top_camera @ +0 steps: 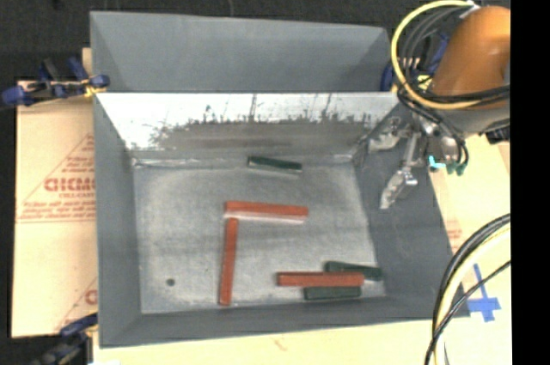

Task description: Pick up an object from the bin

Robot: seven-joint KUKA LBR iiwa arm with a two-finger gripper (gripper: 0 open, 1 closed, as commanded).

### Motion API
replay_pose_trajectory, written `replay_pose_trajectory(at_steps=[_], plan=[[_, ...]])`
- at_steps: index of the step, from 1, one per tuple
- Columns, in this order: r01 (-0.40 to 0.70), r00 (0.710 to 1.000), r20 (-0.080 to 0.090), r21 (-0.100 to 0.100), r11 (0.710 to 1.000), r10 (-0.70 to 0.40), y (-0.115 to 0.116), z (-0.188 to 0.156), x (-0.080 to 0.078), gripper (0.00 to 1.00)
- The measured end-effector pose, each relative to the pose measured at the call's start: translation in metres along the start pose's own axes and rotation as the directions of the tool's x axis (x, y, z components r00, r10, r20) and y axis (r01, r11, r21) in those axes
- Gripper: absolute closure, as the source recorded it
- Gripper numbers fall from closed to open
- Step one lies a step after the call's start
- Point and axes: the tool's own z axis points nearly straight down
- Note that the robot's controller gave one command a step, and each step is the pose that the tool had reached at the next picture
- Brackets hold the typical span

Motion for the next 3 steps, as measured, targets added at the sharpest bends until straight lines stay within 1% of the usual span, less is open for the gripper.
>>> replay_pose_trajectory(at_steps=[1, 2, 3], plan=[[0.003, 1.0, 0.008, 0.002, 1.0, -0.003, 0.0, -0.005, -0.002, 0.0], [0.039, 0.999, 0.012, 0.003, 0.999, -0.039, 0.035, 0.056, 0.005, 0.0], [0.188, 0.982, 0.0, -0.001, 0.982, -0.188, 0.072, 0.075, -0.022, 0.0]])
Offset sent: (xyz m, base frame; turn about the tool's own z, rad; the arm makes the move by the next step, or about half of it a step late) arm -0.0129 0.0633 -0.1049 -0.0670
